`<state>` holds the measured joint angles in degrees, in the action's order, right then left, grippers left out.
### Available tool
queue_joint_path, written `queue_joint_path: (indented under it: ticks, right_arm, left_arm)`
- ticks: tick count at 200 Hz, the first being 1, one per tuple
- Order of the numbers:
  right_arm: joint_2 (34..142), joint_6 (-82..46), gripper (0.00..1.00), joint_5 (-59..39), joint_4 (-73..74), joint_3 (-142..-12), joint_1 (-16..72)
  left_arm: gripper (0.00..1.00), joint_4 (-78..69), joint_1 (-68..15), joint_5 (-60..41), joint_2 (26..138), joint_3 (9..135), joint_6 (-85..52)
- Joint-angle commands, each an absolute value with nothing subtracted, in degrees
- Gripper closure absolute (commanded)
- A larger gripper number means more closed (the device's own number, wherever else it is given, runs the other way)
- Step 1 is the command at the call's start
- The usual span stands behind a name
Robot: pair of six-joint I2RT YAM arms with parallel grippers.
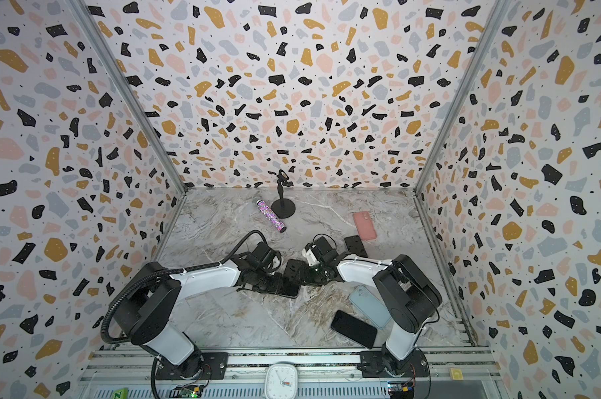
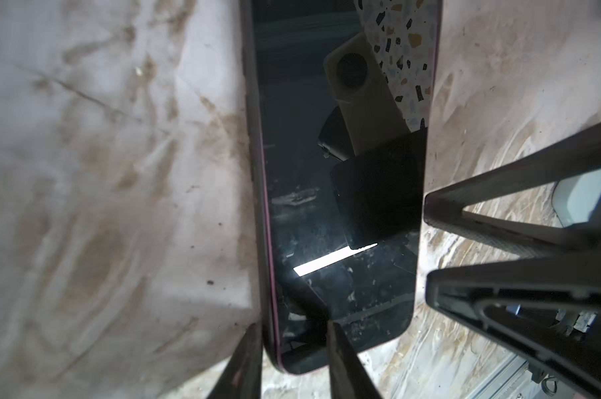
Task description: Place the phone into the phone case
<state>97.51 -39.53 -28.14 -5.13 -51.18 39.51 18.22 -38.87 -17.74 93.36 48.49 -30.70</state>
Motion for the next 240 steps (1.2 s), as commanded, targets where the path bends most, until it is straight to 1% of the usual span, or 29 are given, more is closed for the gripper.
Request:
queue_joint_path:
  ticks: [1,24,90,147,185,195,211,225,240]
  right_arm:
    - [94.7,-38.4,0.56,-27.0,-7.6,-52.3,39.5]
    - [95.2,-38.6,0.56,-27.0,-7.3,-51.7,39.5]
    - [98.9,-38.4,0.58,-27.7,-6.3,-53.5,40.3]
    - [101.6,-38.0,0.62,-27.5,-6.7,-56.5,40.9]
    - [103.9,-36.1,0.63,-27.4,-8.3,-59.5,41.0]
    - [103.6,-34.8,0.63,-27.5,-9.8,-59.6,40.6]
    - [100.6,-34.6,0.62,-26.8,-11.7,-57.9,39.5]
    - [96.7,-34.9,0.62,-24.1,-12.5,-56.4,39.5]
    - [94.1,-35.5,0.62,-22.5,-13.9,-55.1,39.7]
  left_arm:
    - [0.74,18.3,-38.5,-18.4,94.1,48.2,-30.1]
    - [0.77,16.9,-38.5,-19.6,93.9,47.2,-31.1]
    - [0.81,12.6,-38.6,-21.7,93.0,44.2,-34.1]
    - [0.82,9.8,-39.2,-22.9,91.8,43.7,-36.8]
    - [0.79,9.1,-39.3,-22.2,90.2,43.3,-37.5]
    - [0.77,9.9,-39.1,-21.2,89.0,43.2,-37.5]
    - [0.71,10.9,-38.2,-20.4,87.1,42.9,-37.4]
    - [0.66,10.9,-37.8,-20.4,86.1,42.4,-37.7]
    - [0.63,9.7,-37.8,-21.4,86.0,41.4,-38.8]
